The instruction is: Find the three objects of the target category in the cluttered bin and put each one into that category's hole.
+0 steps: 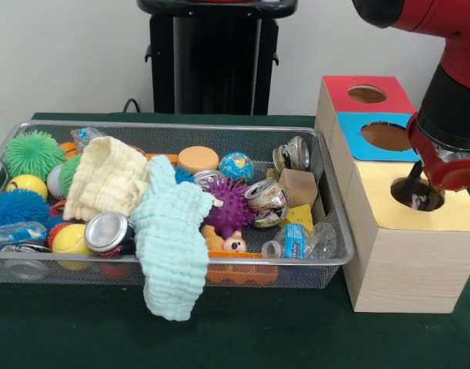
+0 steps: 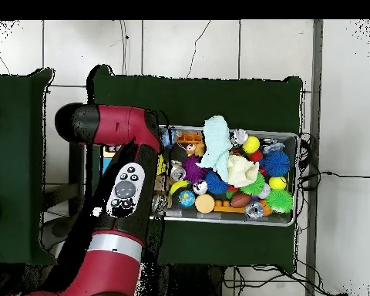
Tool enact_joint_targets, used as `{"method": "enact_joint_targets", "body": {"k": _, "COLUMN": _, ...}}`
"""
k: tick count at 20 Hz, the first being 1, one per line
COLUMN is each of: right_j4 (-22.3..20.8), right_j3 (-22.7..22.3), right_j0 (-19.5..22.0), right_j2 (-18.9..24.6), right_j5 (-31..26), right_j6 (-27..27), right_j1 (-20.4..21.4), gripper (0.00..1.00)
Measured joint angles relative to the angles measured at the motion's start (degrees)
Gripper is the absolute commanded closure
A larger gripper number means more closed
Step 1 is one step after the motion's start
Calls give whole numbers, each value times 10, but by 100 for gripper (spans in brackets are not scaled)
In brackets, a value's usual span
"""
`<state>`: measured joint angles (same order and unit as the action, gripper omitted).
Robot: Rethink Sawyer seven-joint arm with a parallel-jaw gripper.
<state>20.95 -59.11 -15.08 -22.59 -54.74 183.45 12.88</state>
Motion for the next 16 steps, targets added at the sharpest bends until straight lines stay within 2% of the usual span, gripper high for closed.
{"method": "enact_joint_targets", "body": {"k": 16, "right_j4": -4, "right_j3": 5, "right_j0": 1, "right_j2": 0, "right_j5": -2, "right_j6": 0, "right_j1": -5, "gripper": 0}}
